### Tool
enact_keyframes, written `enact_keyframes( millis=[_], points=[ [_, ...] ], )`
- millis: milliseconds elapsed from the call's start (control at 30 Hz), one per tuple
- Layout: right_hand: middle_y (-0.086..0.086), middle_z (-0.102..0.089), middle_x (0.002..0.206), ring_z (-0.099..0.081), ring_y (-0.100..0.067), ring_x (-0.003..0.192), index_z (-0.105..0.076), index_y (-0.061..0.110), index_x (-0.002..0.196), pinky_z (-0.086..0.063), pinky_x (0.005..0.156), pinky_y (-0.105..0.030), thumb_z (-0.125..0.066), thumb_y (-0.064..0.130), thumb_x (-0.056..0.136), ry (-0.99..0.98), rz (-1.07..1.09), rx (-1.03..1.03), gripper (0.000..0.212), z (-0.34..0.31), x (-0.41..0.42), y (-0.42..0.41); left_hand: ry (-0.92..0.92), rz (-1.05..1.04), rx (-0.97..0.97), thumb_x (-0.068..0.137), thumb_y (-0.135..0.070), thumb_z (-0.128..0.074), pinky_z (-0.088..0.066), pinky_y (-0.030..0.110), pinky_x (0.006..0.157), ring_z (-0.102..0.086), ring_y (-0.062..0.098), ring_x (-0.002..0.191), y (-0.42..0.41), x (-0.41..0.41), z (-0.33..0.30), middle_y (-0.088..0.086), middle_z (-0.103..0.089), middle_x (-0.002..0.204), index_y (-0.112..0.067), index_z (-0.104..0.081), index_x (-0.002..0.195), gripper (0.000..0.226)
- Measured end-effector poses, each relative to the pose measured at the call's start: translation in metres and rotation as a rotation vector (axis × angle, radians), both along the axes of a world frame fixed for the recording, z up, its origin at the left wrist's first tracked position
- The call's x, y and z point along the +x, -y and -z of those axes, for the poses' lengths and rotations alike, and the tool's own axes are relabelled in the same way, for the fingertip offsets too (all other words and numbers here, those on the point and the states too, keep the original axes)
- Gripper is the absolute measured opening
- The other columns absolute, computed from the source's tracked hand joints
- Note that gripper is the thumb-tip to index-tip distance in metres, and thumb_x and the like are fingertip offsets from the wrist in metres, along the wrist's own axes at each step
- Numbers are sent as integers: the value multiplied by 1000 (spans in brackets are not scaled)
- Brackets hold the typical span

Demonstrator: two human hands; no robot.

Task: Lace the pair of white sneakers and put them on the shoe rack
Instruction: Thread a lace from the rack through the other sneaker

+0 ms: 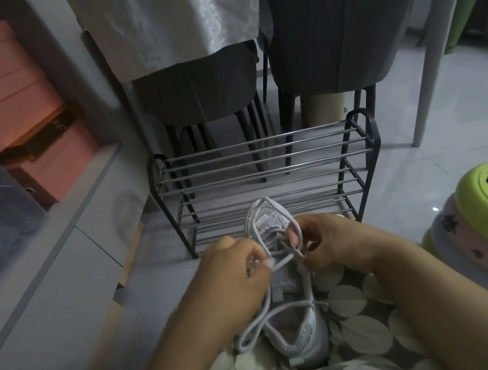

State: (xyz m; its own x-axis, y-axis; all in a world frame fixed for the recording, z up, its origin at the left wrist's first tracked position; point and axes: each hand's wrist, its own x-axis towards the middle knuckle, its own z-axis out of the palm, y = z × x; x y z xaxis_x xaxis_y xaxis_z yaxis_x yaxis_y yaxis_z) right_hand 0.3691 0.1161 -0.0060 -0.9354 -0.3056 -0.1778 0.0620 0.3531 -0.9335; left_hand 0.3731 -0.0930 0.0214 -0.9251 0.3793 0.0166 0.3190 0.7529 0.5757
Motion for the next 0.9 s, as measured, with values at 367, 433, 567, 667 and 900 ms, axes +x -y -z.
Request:
enact_keyframes(
  millis=[367,433,567,667,900],
  points=[
    [-21,-55,88,-53,-31,84,-60,5,80,-42,83,-43,-83,15,58,105,-5,-459,33,11,-8,-5,5,144,214,91,-24,-61,-39,19,78,-49,1,85,-2,-14,9,-11,-51,82,-24,-63,67,24],
    [-19,-54,83,-50,-28,75,-63,10,72,-42,70,-32,-89,25,50,136,46,-508,37,11,-9,-5,91,158,345,91,-16,-61,-40,14,72,-51,1,74,7,-15,-3,-12,-51,78,-20,-64,64,27],
    [-4,-57,69,-49,-14,62,-62,13,69,-40,57,-22,-90,26,51,151,84,-641,36,10,-9,-6,172,139,618,83,-31,-62,-40,15,65,-49,5,66,27,-15,-25,-7,-51,71,-19,-64,62,25],
    [-5,-59,71,-51,-12,59,-63,11,73,-39,56,-21,-91,31,52,146,67,-670,39,10,-9,-5,237,85,611,72,-32,-59,-42,26,70,-50,12,68,48,-16,-42,-3,-50,68,-14,-63,57,24],
    [-4,-60,63,-48,-11,53,-58,8,72,-35,51,-19,-65,20,76,75,125,-544,14,3,-7,8,98,59,-149,86,-38,-58,-48,25,79,-53,2,83,22,-4,-21,-12,-54,92,-31,-65,87,9]
  ],
)
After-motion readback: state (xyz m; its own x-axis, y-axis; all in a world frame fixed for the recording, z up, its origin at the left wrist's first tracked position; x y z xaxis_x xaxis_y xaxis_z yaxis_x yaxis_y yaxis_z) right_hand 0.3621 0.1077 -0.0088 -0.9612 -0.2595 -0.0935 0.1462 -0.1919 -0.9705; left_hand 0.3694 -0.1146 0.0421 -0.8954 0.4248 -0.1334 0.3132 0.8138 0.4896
